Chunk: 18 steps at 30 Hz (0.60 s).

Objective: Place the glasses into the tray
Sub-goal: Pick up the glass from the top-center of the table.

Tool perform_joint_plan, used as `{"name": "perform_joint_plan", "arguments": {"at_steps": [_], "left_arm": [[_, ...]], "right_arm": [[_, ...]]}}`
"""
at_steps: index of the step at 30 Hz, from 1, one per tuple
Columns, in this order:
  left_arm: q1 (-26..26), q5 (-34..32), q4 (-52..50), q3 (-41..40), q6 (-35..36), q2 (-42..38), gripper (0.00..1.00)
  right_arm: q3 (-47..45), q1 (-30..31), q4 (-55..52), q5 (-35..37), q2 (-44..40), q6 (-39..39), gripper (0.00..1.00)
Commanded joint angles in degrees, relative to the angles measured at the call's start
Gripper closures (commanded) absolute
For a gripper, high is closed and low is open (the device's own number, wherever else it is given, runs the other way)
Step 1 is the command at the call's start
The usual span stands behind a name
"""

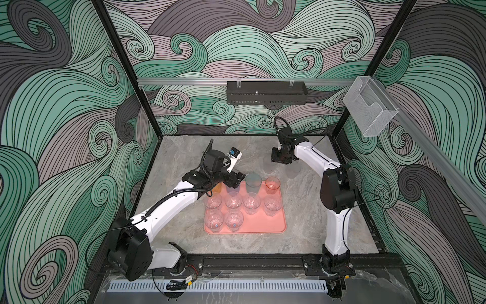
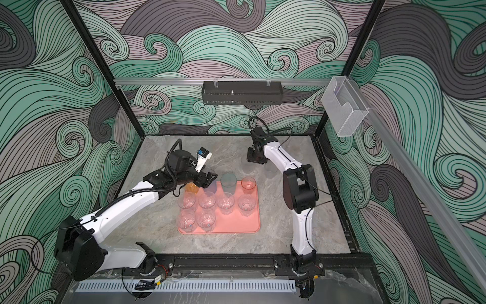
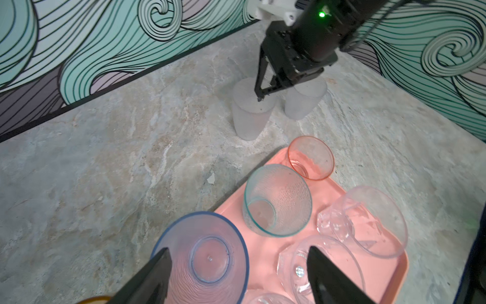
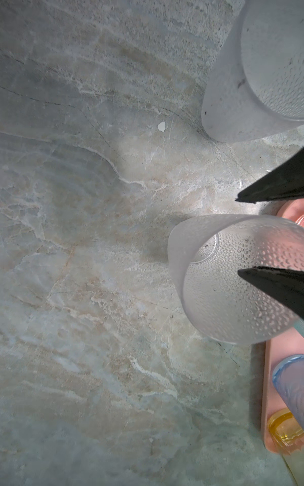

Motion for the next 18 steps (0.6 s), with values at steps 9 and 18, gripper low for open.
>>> {"name": "perform_joint_plan", "arguments": {"at_steps": [9,18], "left_arm": [[-0.15,8.77,9.23,-6.81,26.05,-7.48,0.20],[-1.28,-0.35,16.14,-9.78,31.62,-9.91,0.22]], "right_arm": [[-1.81,-0.15,3.15,0.36,-0.40,-3.59,0.85],[-5.43,1.07,6.46,3.55,-7.99,-6.78,0.93]]}}
